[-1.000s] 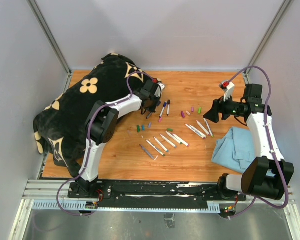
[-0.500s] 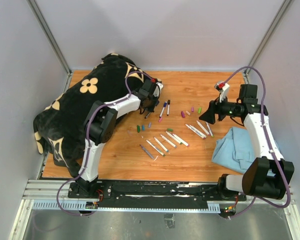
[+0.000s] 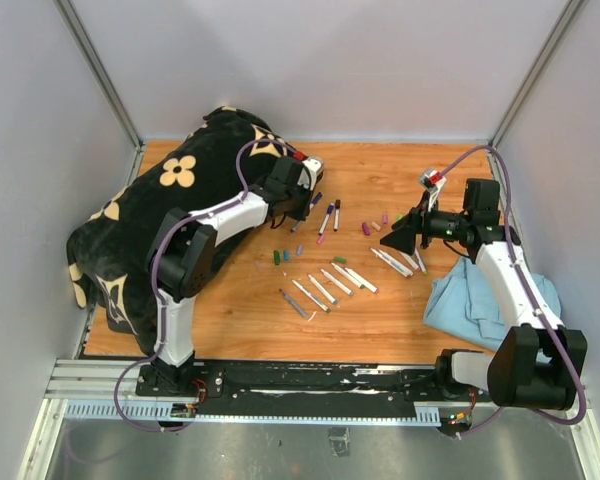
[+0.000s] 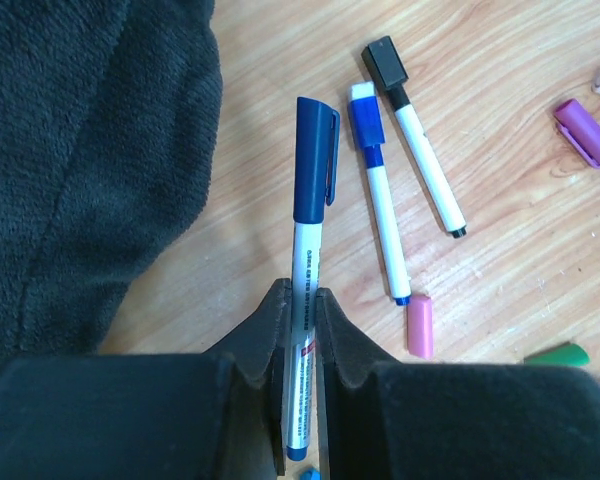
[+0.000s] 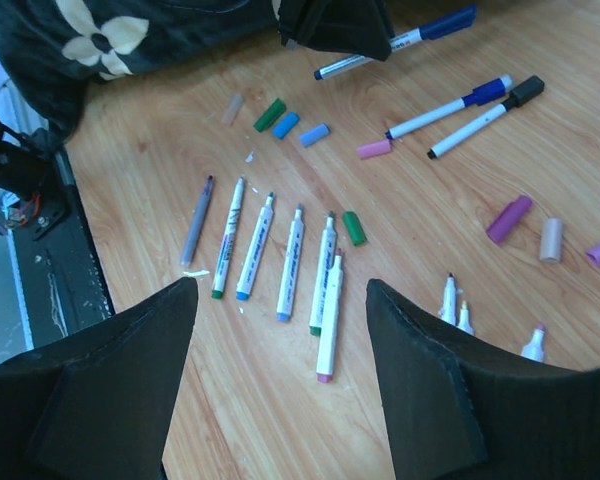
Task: Open the pen caps
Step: Pick up the pen from the center of the board.
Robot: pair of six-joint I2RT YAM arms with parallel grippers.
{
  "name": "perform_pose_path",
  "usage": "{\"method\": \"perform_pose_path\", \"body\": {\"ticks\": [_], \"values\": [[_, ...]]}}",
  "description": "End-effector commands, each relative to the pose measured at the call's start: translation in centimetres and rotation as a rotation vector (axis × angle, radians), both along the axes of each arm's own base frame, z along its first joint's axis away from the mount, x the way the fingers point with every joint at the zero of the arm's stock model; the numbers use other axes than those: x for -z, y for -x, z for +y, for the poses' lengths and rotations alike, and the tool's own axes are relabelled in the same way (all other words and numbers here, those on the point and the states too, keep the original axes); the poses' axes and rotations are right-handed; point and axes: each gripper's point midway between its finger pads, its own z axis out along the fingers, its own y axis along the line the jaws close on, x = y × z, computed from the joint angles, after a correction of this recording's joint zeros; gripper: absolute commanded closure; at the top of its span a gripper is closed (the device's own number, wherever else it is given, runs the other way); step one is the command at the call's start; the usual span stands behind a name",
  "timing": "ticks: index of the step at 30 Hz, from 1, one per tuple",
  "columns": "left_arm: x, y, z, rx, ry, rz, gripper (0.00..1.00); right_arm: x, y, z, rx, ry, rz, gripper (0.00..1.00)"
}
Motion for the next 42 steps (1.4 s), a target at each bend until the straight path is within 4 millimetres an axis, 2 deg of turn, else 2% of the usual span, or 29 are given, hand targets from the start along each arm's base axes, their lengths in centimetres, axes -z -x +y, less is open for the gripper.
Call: {"method": "perform_pose_path", "body": {"ticks": [1, 10, 16, 19, 22, 28, 33, 39, 42], "values": [[-2.3, 0.2, -0.5, 0.025, 0.093, -0.037, 1.0, -1.8, 0.3, 1.9, -0.05, -0.13, -0.023, 0.3], [-5.2, 2.7, -1.6, 0.076, 0.253, -0.069, 1.0, -0.1, -0.4, 3.5, -0.055, -0.213, 0.054, 0.26], [-6.4, 4.5, -2.1, 0.096, 0.367, -0.072, 1.0, 0.8, -0.4, 4.6, -0.069, -0.226, 0.061, 0.24], [-8.5, 6.7, -3.9, 0.16, 0.537, -0.042, 1.0, 1.0, -0.5, 6.7, -0.11, -0.244, -0.016, 0.17], [-11.6, 8.7, -4.6, 0.2, 0.704, -0.063, 1.0, 1.4, -0.8, 8.3, -0.095, -0.264, -0.037, 0.13], [-15.7, 11.8, -5.0, 0.188, 0.956, -0.147, 1.0, 0.6, -2.5, 8.5, 0.019, -0.364, -0.091, 0.07], [-16.8, 13.6, -5.8, 0.17, 1.073, -0.163, 1.0, -0.3, -2.0, 9.9, -0.037, -0.421, -0.069, 0.08], [-17.1, 13.8, -6.2, 0.134, 1.112, -0.194, 1.0, -1.1, -0.6, 11.2, -0.113, -0.435, -0.025, 0.12], [-17.3, 13.8, -6.0, 0.114, 1.129, -0.211, 1.0, -0.7, 0.0, 11.9, -0.131, -0.424, 0.013, 0.17]]}}
